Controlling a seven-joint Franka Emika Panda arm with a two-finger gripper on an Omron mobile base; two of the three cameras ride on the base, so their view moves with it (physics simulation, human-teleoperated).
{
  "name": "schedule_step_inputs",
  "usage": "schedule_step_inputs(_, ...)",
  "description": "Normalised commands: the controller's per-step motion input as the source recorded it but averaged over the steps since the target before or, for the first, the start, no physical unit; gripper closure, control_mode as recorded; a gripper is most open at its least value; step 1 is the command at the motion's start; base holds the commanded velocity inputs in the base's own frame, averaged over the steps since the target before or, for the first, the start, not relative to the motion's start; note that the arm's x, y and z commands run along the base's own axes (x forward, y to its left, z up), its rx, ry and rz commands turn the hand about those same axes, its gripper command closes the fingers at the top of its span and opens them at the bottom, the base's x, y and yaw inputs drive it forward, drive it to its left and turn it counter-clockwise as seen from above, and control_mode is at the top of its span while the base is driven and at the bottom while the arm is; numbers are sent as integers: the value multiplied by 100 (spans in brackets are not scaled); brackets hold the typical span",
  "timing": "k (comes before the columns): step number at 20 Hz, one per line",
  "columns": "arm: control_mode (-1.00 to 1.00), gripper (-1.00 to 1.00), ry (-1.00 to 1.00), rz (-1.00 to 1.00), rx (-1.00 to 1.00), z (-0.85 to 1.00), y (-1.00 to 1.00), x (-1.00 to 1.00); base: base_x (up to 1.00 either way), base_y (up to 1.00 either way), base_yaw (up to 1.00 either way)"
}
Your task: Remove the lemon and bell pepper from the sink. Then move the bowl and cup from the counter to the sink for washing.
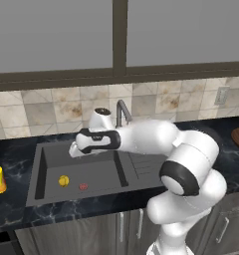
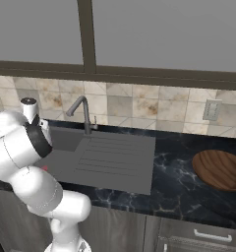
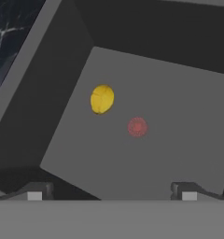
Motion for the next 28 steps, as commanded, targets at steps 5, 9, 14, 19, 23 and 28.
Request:
schedule_step_inputs(5, -100, -100, 0, 0, 1, -23, 24, 32, 0, 0, 0)
schedule_step_inputs(9, -100, -100, 0, 0, 0, -23, 28, 31, 0, 0, 0)
schedule_step_inputs(14, -100, -100, 0, 0, 0, -22, 27, 32, 0, 0, 0)
schedule_step_inputs(19, -100, -100, 0, 0, 0, -21, 23, 35, 0, 0, 0)
schedule_step_inputs(23, -100, -100, 0, -1, 0, -20, 23, 34, 0, 0, 0)
schedule_step_inputs(28, -100, -100, 2, -6, 0, -21, 19, 28, 0, 0, 0)
